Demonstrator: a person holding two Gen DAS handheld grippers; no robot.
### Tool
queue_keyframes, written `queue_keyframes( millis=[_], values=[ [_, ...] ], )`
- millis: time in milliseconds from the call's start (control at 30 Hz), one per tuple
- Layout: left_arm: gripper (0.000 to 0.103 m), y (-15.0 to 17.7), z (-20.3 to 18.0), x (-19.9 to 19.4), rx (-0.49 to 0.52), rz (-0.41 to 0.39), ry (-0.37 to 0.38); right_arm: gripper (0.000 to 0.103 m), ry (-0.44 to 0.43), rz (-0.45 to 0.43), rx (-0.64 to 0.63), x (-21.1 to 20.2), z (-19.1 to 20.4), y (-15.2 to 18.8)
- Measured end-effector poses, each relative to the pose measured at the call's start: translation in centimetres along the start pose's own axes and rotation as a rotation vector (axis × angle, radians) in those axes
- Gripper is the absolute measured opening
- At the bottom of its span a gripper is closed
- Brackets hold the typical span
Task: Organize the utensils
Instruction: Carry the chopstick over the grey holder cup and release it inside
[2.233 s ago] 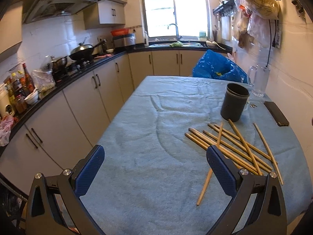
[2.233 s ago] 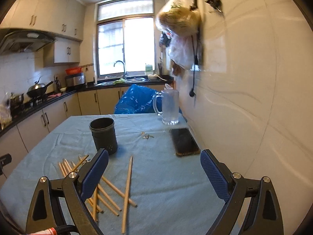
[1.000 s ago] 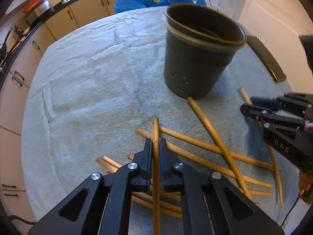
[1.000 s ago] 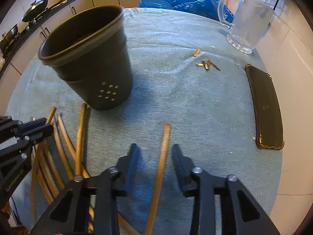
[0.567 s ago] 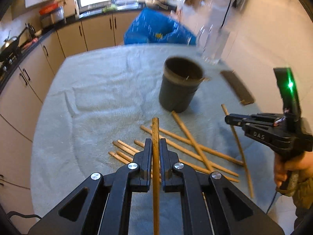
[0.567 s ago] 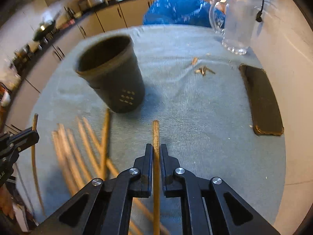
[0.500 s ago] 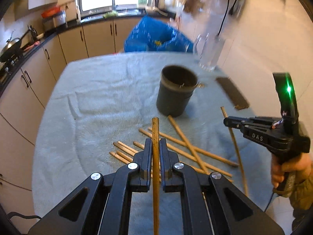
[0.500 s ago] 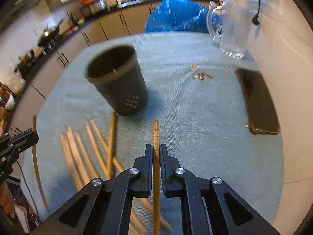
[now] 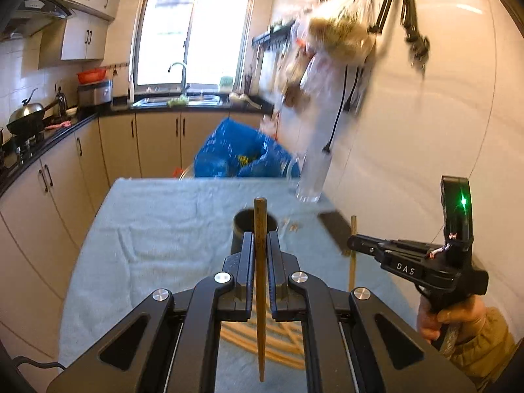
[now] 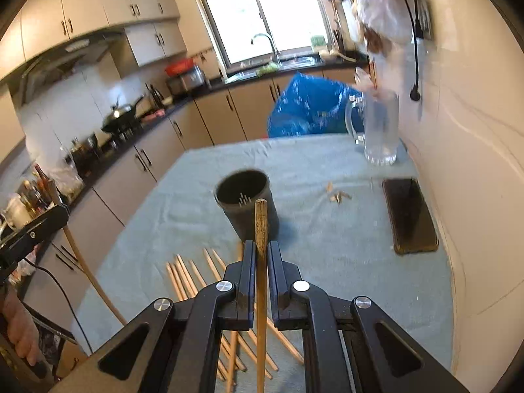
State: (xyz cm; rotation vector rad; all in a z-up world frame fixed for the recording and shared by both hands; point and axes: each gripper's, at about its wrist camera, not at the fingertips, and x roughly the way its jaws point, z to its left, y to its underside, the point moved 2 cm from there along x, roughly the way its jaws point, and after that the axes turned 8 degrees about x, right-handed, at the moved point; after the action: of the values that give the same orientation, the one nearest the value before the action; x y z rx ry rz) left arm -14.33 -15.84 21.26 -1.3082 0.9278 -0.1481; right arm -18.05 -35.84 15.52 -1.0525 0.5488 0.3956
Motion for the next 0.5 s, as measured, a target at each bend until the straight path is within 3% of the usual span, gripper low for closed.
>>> queue_keyframes(
  millis=[233, 367, 500],
  values=[
    [0.007, -5.5, 2.5, 1.4, -0.101, -0.098, -0.022, 0.007, -0.068, -0.150, 0.033, -1.8, 1.4, -6.3],
    [0.007, -9.3, 3.5, 3.3, -0.133, -0.184, -0.070, 0.007, -0.086, -0.321, 0.039, -2.0, 2.9, -10.1],
    [0.007, -12.1, 3.5, 6.4, -0.117, -0.242, -0.147, 0.007, -0.035, -0.467, 0.033, -0.4, 4.1, -12.7]
  ],
)
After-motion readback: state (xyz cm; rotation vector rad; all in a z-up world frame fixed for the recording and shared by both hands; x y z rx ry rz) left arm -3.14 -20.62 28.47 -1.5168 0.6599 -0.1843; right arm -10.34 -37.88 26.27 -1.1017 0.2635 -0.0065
